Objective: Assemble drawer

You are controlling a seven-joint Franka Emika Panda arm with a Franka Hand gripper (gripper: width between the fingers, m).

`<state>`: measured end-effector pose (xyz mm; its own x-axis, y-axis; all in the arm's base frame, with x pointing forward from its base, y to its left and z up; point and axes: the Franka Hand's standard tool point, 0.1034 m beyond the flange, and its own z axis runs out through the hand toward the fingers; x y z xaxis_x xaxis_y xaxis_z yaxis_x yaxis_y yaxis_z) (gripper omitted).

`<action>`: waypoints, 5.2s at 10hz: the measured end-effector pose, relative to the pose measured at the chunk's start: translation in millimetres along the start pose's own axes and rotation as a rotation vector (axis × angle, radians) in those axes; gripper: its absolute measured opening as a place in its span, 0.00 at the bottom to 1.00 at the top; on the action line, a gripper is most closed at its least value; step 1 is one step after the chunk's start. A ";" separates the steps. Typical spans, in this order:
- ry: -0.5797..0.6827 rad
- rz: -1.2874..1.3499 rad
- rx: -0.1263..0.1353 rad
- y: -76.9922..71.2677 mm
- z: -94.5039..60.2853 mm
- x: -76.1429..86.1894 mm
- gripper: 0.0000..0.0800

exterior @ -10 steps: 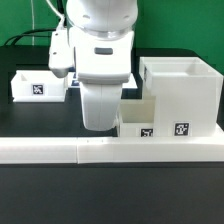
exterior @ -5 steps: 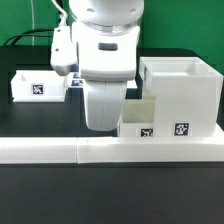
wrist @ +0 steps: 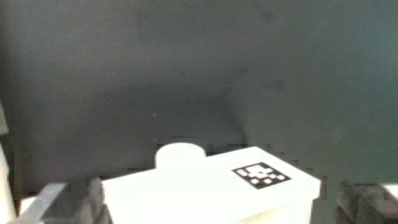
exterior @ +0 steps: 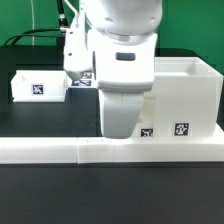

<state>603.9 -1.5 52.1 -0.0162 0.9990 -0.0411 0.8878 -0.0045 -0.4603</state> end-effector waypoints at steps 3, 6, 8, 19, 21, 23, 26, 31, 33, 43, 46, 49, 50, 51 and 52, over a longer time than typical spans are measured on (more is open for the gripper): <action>-0.010 0.068 0.007 -1.0 1.3 16.0 0.81; -0.031 0.098 0.042 -3.9 0.2 26.2 0.81; -0.030 0.097 0.043 -4.0 0.7 25.7 0.81; 0.080 0.046 0.002 -42.6 15.5 -2.3 0.81; 0.205 0.103 -0.004 -38.8 11.3 -3.1 0.81; 0.239 0.131 -0.002 -40.3 13.1 -8.5 0.81; 0.247 0.126 -0.009 -33.8 11.5 -11.4 0.81; 0.246 0.170 0.014 -28.2 21.3 9.8 0.81; 0.244 0.190 0.019 -28.6 19.7 23.8 0.81; 0.246 0.088 -0.003 -32.0 18.3 -23.6 0.81; 0.231 0.107 -0.108 -49.0 8.4 -35.7 0.81; 0.221 0.150 -0.210 -91.7 27.9 -32.6 0.81; 0.221 0.155 -0.200 -100.8 39.5 -31.7 0.81; 0.222 0.165 -0.192 -102.7 47.0 -30.9 0.81; 0.222 0.182 -0.192 -102.0 46.0 -31.3 0.81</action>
Offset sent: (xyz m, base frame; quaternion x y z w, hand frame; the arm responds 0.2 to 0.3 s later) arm 0.0102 0.0226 0.0078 0.0229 -0.0224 0.0662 0.9973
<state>492.6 -34.3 59.6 0.2319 0.9679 0.0968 0.9376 -0.1960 -0.2871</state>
